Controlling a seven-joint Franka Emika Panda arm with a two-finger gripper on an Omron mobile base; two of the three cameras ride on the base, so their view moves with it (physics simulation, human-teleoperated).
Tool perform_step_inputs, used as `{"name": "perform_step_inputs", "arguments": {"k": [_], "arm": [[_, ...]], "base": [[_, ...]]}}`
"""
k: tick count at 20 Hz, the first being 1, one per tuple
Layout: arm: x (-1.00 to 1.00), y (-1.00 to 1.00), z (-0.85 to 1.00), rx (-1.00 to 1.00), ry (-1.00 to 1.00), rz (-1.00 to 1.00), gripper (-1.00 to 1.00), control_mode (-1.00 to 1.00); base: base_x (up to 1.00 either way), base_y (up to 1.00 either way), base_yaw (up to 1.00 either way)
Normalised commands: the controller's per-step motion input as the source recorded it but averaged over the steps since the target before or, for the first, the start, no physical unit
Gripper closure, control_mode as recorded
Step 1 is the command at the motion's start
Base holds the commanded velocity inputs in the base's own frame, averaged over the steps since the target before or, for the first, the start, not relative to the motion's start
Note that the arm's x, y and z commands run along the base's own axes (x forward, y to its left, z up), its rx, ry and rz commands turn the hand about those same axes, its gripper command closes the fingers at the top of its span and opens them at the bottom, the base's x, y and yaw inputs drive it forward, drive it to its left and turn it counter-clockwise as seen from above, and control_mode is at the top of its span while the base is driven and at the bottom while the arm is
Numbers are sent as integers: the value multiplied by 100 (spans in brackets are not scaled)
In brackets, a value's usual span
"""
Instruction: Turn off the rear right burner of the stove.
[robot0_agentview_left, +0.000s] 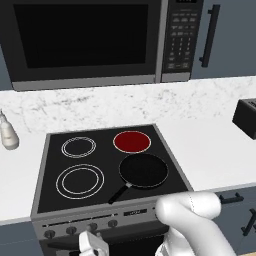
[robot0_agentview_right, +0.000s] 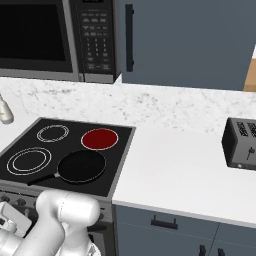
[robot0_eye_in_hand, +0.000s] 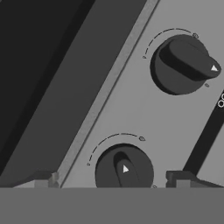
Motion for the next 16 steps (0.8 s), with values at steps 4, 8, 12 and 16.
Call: {"name": "perform_step_inputs", "arguments": {"k": [4, 8, 12, 16], "arm": [[9, 0, 0, 3, 0, 0, 100, -100], [8, 0, 0, 4, 0, 0, 100, -100], [11, 0, 0, 6, 0, 0, 100, -100], [3, -11, 0, 14, 0, 3, 100, -100]], "base": [[0, 0, 0], [0, 0, 0], [0, 0, 0], [0, 0, 0]]}}
